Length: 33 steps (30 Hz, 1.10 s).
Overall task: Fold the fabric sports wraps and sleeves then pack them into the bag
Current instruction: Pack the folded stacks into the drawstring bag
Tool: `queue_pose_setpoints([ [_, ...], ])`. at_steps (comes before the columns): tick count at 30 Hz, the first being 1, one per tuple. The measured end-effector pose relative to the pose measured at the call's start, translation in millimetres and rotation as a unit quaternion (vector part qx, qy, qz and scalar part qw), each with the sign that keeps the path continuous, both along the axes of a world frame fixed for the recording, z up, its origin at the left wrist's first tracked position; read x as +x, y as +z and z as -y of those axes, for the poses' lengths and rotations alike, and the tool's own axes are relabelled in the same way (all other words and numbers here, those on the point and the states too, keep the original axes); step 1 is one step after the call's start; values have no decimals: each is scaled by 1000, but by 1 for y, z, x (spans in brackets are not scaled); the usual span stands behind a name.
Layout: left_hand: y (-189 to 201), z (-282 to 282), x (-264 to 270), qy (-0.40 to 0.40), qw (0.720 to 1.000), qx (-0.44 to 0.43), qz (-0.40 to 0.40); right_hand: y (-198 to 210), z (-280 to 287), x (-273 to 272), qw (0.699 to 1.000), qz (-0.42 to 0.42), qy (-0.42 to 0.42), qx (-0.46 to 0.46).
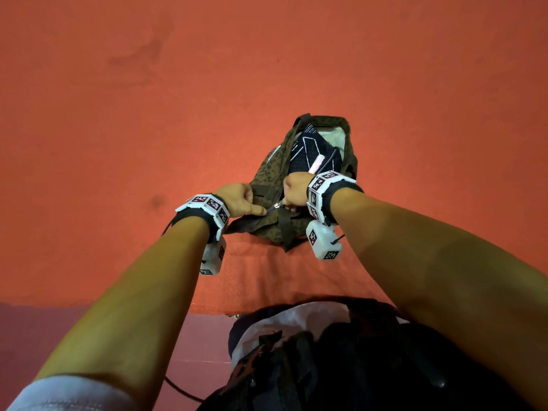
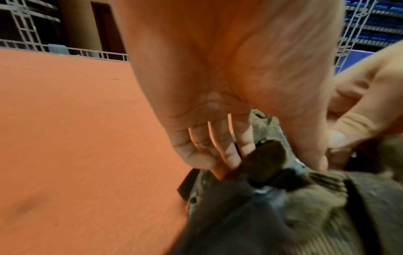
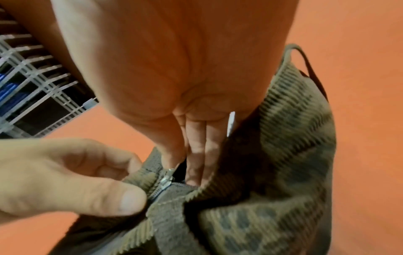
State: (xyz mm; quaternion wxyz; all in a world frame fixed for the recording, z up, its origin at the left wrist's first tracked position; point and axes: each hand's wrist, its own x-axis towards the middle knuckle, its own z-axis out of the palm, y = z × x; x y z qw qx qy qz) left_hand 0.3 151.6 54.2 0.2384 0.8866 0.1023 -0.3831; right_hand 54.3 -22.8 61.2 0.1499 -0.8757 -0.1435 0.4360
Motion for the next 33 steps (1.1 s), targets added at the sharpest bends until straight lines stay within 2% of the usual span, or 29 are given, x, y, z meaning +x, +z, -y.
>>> queue_pose_setpoints([
  [4, -6, 14, 0, -44, 999, -16, 1, 9, 2, -10, 998, -33, -41, 43],
  [9, -4, 16, -4, -29, 999, -29, 25, 6, 1, -15, 991, -55, -90, 84],
  [14, 0, 18, -5, -20, 999, -28, 36, -2, -5, -19, 992, 8, -104, 77],
  [23, -14, 21, -12, -40, 999, -17, -11, -4, 15, -10, 989, 105, -99, 24],
  [33, -15, 16, -13, -20, 997, 19, -71, 7, 28, 4, 979, 152, -134, -15],
])
